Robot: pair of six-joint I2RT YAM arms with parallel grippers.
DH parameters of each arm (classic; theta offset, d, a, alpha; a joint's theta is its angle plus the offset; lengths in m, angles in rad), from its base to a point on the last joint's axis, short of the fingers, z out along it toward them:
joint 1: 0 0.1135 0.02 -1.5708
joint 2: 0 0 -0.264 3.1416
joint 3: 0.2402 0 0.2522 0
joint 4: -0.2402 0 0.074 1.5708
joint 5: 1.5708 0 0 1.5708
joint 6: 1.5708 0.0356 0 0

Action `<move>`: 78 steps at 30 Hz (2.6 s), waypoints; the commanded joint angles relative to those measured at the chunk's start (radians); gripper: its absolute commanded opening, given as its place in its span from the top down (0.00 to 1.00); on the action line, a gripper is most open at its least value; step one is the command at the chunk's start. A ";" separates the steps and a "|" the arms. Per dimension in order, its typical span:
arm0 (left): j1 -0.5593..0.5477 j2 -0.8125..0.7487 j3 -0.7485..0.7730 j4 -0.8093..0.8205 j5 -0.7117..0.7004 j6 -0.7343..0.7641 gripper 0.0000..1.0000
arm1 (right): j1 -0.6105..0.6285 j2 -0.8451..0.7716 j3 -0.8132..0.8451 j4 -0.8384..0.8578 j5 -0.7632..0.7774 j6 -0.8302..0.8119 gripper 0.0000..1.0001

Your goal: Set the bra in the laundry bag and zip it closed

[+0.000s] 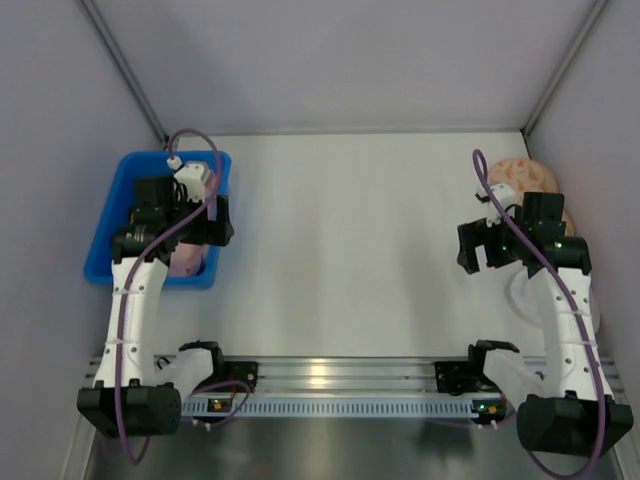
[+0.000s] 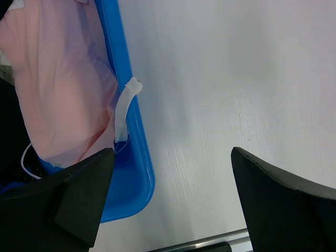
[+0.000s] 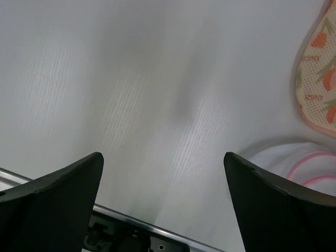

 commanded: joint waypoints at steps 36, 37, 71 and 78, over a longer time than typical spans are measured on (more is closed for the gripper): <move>-0.001 0.100 0.110 -0.009 0.029 0.003 0.01 | -0.546 0.182 -0.315 0.332 0.461 -0.509 0.35; -0.001 0.101 0.109 -0.009 0.032 0.003 0.01 | -0.552 0.183 -0.320 0.344 0.464 -0.514 0.36; 0.001 0.115 0.120 -0.009 0.060 0.049 0.01 | 0.062 0.279 0.034 0.050 0.060 -0.129 1.00; -0.001 0.152 0.153 -0.011 0.100 0.052 0.01 | 0.232 0.491 0.270 0.060 -0.165 0.017 1.00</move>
